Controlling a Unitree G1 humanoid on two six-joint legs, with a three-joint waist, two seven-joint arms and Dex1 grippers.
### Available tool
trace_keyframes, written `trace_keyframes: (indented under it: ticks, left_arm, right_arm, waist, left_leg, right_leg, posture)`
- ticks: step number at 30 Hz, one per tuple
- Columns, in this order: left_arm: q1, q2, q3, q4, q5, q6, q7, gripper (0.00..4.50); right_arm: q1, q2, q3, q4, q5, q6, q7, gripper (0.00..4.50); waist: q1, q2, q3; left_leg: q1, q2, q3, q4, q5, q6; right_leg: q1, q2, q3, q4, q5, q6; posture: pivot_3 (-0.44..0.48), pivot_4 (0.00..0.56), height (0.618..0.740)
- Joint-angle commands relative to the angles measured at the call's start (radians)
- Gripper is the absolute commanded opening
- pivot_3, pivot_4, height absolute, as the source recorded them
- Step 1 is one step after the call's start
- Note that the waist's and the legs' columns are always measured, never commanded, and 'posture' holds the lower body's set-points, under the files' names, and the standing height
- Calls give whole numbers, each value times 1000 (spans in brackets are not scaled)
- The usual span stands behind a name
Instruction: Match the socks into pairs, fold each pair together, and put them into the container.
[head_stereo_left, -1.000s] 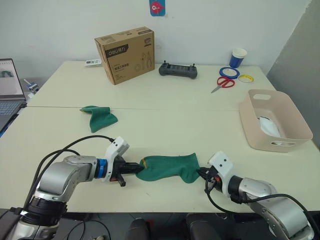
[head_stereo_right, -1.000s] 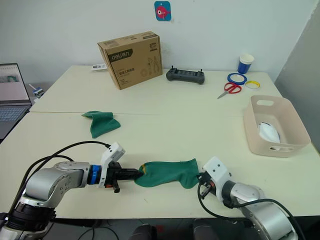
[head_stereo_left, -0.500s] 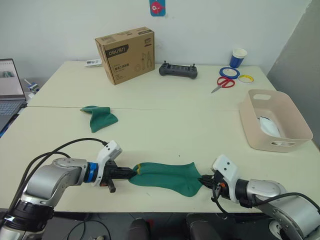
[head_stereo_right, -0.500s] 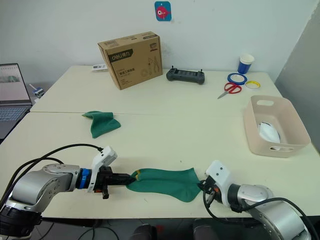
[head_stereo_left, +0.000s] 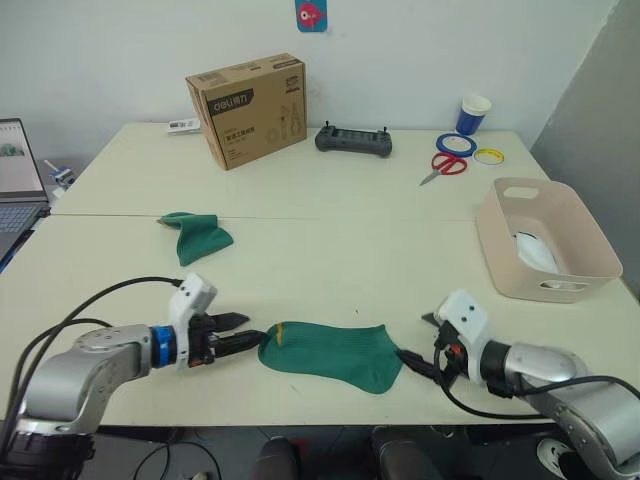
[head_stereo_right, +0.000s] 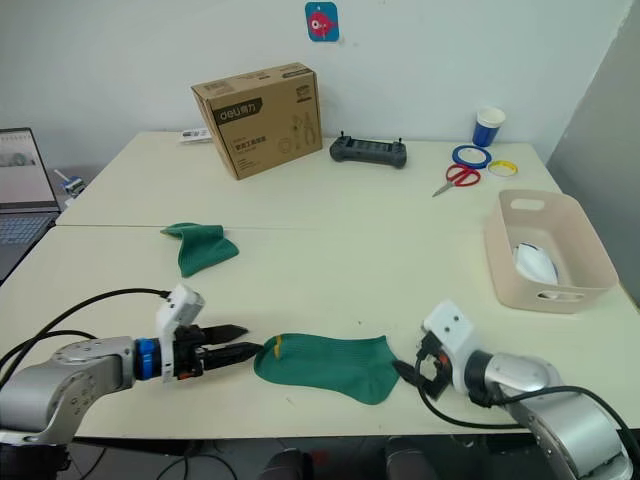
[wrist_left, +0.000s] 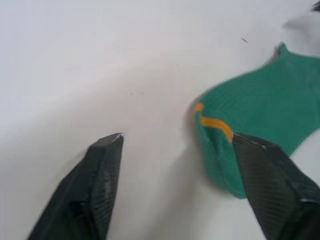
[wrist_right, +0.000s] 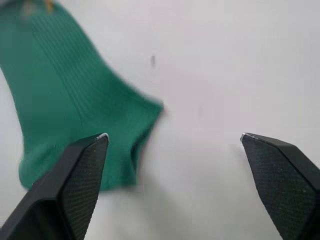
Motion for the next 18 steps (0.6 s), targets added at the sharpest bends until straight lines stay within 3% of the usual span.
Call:
trace_keyframes:
  ticks: [1, 4, 8, 12, 18]
  left_arm:
    - [17, -28, 84, 5, -7, -33, 65, 4487]
    - [61, -55, 129, -23, -19, -42, 96, 4487]
    - [44, -98, 178, -4, 2, -88, 183, 4487]
    - [-117, -136, 214, 147, 29, -135, 311, 4487]
    - [-364, -171, 161, 432, 122, -192, 445, 4487]
  right_arm:
    - [-139, 39, -6, -30, 46, -93, 49, 4500]
    - [-324, 103, 16, 52, 63, -103, 50, 4500]
    - [-424, 131, 36, 117, 75, -93, 68, 4500]
    - [-437, 131, 77, 147, 43, -119, 75, 4500]
    - [-416, 122, 98, 133, 33, -118, 69, 4500]
  waist:
    - [1, 0, 0]
    - [0, 0, 0]
    - [12, -2, 0]
    - [32, -2, 0]
    - [33, -2, 0]
  left_leg:
    - [0, 0, 0, 0, 0, 0]
    - [0, 0, 0, 0, 0, 0]
    - [-1, 0, -1, -1, 0, 0]
    - [-1, 0, -2, -1, 0, 0]
    - [-3, -1, -1, -1, 0, 0]
  right_leg:
    - [0, 0, 0, 0, 0, 0]
    - [0, 0, 0, -1, 0, 1]
    - [0, -1, -2, -1, 2, 3]
    - [0, -1, -3, -2, 2, 3]
    - [0, -1, -2, -5, 3, 4]
  posture:
    - [0, 150, 723]
    - [0, 150, 723]
    - [0, 150, 723]
    - [0, 150, 723]
    - [0, 150, 723]
